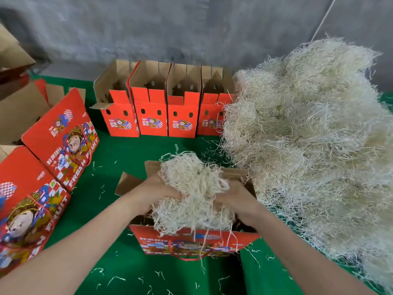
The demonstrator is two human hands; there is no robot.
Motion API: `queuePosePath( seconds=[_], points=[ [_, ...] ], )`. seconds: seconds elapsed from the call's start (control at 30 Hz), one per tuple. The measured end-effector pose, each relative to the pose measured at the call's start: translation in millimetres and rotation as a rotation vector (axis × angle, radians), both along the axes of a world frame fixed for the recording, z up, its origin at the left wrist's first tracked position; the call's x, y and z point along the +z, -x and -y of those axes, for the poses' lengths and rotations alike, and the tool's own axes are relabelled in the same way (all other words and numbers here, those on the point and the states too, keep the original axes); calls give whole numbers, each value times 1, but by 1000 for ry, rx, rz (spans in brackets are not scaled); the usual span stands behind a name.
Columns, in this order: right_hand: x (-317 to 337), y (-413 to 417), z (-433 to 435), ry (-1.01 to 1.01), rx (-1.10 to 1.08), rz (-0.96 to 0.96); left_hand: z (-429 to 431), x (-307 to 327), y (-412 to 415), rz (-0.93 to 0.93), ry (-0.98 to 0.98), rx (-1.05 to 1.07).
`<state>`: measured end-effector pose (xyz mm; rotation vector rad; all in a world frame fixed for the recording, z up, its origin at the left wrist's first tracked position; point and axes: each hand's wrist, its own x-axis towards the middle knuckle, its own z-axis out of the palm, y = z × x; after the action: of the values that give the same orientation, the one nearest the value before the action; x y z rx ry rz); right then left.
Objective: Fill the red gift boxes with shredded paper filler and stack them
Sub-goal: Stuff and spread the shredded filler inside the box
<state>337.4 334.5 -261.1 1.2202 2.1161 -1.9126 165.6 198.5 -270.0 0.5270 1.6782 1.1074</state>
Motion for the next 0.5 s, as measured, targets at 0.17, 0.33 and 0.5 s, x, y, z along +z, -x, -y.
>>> queuePosePath(
  seconds=[0.17,0.33,0.5],
  points=[
    [15,-14,-16,-119,-4,-24,4,-9,8,16,-36,80],
    [11,4,9,94,110,-139,-3,1,-9,145,-5,-99],
    [3,7,2,-36,-55,-63,-5,-2,4,63,54,132]
  ],
)
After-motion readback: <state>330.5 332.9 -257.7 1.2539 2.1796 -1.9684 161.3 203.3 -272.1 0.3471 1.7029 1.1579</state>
